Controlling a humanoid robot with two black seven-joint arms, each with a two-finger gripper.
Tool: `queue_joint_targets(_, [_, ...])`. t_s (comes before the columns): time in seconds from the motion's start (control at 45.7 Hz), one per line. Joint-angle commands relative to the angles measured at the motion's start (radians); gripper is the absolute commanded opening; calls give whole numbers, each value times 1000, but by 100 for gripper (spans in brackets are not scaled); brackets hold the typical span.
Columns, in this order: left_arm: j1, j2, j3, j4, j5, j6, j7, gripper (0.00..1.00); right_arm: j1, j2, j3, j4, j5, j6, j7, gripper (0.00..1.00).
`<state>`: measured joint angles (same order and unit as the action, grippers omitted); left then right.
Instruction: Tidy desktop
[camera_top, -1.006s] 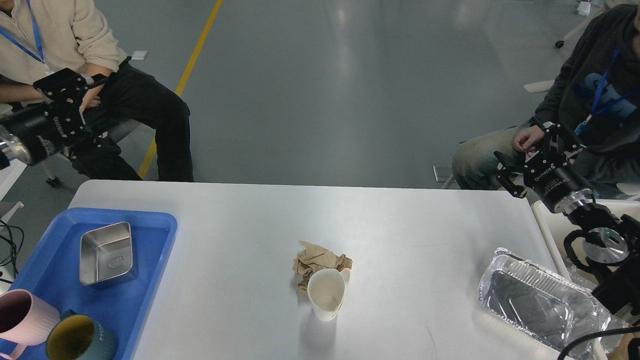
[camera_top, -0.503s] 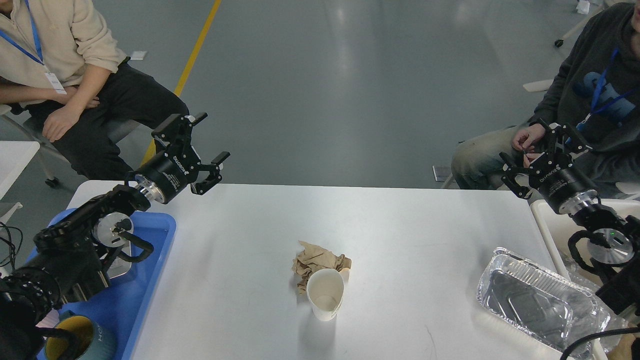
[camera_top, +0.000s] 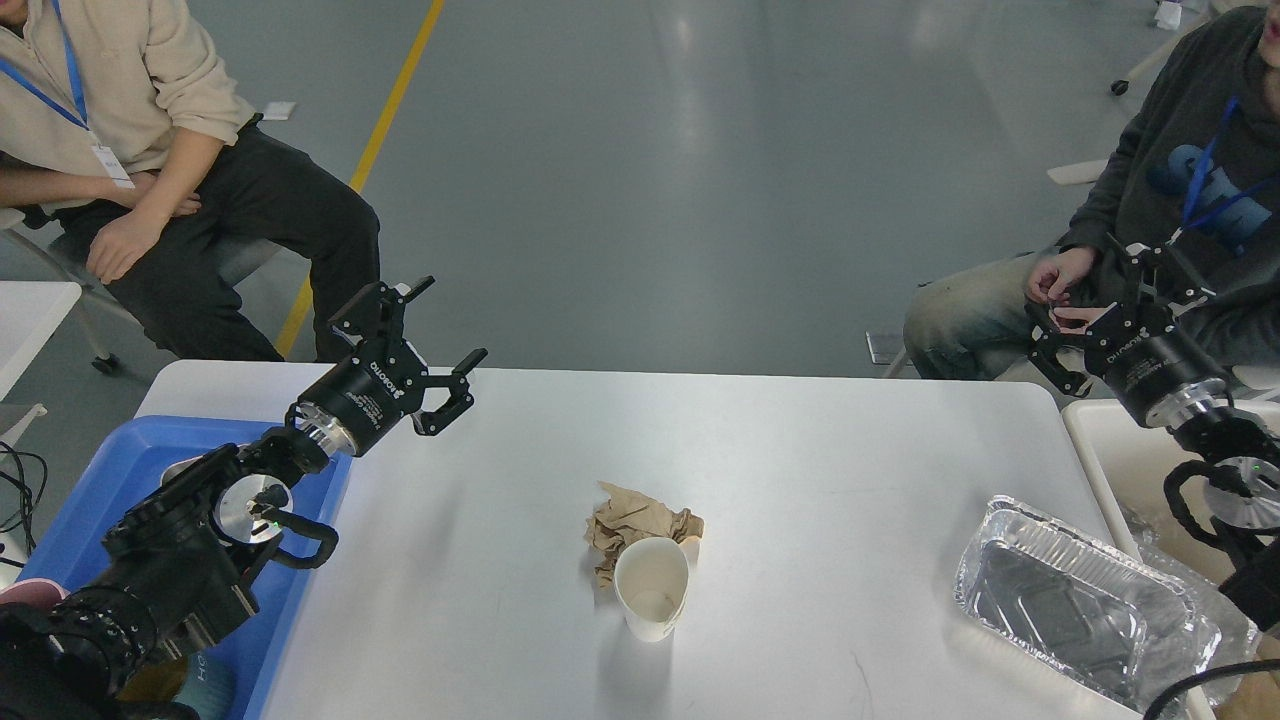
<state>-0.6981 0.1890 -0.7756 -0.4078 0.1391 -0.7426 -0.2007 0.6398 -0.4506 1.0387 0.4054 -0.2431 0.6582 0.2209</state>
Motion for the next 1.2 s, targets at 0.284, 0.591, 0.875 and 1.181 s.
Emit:
queue_joint_targets(0.284, [2, -14, -1, 15, 2, 5, -25, 97, 4, -161, -121, 156, -267, -8, -32, 100])
queue_joint_targets(0.591, [14, -66, 1, 15, 2, 0, -60, 97, -41, -879, -443, 883, -475, -80, -187, 100])
queue_joint_targets(0.875, [14, -97, -2, 15, 2, -1, -66, 97, -127, -1461, -436, 1218, -472, 109, -195, 100])
queue_joint_targets(1.181, [32, -95, 9, 15, 4, 6, -92, 97, -155, -1352, -451, 1185, -502, 77, -204, 100])
